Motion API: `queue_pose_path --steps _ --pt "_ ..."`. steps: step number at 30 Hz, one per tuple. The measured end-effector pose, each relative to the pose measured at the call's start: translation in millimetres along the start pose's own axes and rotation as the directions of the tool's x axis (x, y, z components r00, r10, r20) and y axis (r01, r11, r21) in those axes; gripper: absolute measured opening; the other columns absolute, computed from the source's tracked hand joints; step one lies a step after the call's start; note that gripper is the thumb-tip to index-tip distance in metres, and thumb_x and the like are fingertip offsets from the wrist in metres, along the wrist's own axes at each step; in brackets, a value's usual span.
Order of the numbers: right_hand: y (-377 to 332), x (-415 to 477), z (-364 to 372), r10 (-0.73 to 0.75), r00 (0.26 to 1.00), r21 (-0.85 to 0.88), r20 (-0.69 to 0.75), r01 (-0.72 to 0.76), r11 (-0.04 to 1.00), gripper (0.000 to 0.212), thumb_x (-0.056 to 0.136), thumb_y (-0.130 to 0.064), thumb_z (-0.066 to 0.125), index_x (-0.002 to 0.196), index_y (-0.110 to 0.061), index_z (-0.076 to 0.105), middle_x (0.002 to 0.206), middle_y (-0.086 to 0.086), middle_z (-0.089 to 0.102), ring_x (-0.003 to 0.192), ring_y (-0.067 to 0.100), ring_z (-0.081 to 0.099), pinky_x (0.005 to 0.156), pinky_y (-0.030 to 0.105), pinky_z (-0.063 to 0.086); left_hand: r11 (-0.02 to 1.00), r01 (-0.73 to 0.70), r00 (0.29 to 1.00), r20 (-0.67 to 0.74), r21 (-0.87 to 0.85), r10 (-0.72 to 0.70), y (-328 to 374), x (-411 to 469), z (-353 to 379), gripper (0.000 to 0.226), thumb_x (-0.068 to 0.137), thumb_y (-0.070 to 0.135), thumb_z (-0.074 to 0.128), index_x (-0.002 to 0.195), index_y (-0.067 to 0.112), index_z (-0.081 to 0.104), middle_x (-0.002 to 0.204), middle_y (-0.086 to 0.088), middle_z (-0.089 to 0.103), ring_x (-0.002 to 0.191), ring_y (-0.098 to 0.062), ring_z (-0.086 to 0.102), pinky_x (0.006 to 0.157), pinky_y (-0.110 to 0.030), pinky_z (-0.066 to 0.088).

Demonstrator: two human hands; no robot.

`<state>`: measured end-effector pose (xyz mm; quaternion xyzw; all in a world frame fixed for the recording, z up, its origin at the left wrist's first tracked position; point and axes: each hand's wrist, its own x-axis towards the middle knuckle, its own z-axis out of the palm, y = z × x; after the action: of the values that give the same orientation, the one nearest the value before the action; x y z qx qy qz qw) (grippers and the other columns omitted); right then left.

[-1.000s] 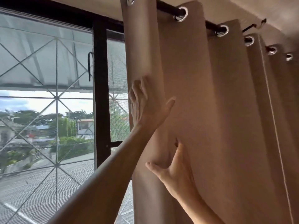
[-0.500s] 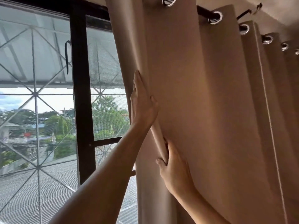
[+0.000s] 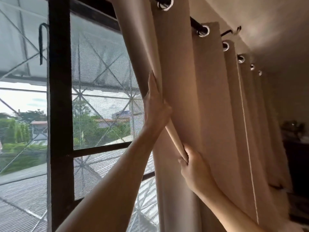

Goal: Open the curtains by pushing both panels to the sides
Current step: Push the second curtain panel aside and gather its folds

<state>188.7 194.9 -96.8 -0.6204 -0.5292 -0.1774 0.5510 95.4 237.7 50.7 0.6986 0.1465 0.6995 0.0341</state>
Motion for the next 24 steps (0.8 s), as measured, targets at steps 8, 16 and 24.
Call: queue_pose_path --steps 8,16,24 --pt "31 23 -17 0.005 0.999 -0.009 -0.035 -0.005 1.0 0.026 0.083 -0.007 0.061 0.098 -0.029 0.058 0.066 -0.011 0.055 0.059 0.014 0.055 0.06 0.032 0.05 0.999 0.033 0.998 0.055 0.004 -0.033 -1 4 34 0.091 0.08 -0.007 0.052 0.156 0.018 0.01 0.13 -0.011 0.061 0.089 -0.016 0.056 0.073 -0.026 0.045" --pt "78 50 -32 -0.022 1.0 -0.005 -0.007 0.022 1.0 0.035 0.082 -0.006 0.061 0.109 -0.028 0.057 0.08 -0.001 0.067 0.074 0.021 0.063 0.071 0.042 0.055 1.0 0.013 1.0 0.016 0.002 -0.013 -3 8 80 0.091 0.078 -0.01 0.05 0.155 0.018 0.012 0.138 -0.011 0.056 0.11 -0.026 0.061 0.078 -0.013 0.037" --pt "138 85 -59 -0.01 0.995 -0.017 0.096 0.012 1.0 0.036 0.088 -0.013 0.057 0.116 -0.035 0.055 0.083 0.001 0.063 0.074 0.021 0.059 0.062 0.027 0.044 0.998 0.044 0.998 0.052 0.051 -0.047 9 9 139 0.09 0.082 -0.002 0.053 0.156 0.021 0.007 0.141 -0.012 0.053 0.121 -0.027 0.055 0.077 -0.009 0.031"
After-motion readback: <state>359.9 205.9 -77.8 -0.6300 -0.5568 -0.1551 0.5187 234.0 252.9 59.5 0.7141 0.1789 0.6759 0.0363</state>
